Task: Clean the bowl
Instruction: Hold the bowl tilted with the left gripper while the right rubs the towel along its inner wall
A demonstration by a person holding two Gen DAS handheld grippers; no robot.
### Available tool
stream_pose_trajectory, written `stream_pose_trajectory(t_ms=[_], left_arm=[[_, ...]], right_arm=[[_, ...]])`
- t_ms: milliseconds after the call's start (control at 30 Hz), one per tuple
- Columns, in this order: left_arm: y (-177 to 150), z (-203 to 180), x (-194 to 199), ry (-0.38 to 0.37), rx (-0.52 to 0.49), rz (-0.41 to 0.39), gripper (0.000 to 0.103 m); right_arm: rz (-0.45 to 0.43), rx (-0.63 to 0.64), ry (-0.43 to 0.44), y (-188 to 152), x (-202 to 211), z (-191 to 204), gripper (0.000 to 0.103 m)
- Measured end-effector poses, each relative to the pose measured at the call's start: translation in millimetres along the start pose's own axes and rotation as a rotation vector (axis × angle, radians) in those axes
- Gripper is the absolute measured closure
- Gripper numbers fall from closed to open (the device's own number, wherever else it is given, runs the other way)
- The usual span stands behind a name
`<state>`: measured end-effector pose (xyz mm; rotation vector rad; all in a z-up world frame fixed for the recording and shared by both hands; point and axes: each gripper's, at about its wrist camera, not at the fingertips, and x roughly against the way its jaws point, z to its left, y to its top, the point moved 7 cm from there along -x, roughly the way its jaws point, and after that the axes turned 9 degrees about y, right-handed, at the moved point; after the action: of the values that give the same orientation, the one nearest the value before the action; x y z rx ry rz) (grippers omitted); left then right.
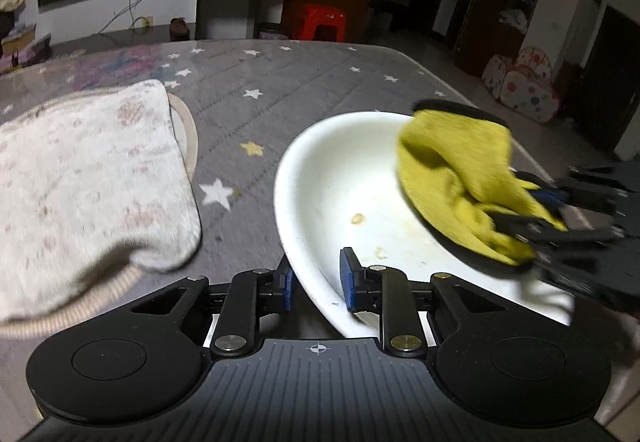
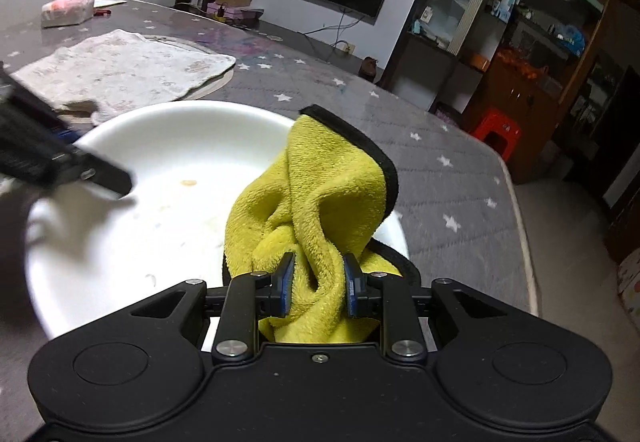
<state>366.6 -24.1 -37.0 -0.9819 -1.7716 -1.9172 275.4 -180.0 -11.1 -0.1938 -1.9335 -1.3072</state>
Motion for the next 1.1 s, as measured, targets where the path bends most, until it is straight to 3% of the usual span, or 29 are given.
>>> stream_pose_trajectory(t_ms=[400, 700, 1100], left_arm=[[49.6, -6.5, -46.2, -0.025, -0.115, 0.003, 0.077], [41.6, -6.1, -48.5, -0.011, -0.104, 0.012, 0.075], [25.0, -0.1, -29.4, -0.018, -0.012, 0.049, 0.075]], right_arm=[[-0.004, -0.064, 0.023, -6.0, 13.3, 2.1, 0.077], [-0.014, -0.082, -0.064, 1.1, -12.4, -24.3, 0.077], [-0.013, 0.01, -0.113, 19.5, -42.8, -30.7, 0.077]])
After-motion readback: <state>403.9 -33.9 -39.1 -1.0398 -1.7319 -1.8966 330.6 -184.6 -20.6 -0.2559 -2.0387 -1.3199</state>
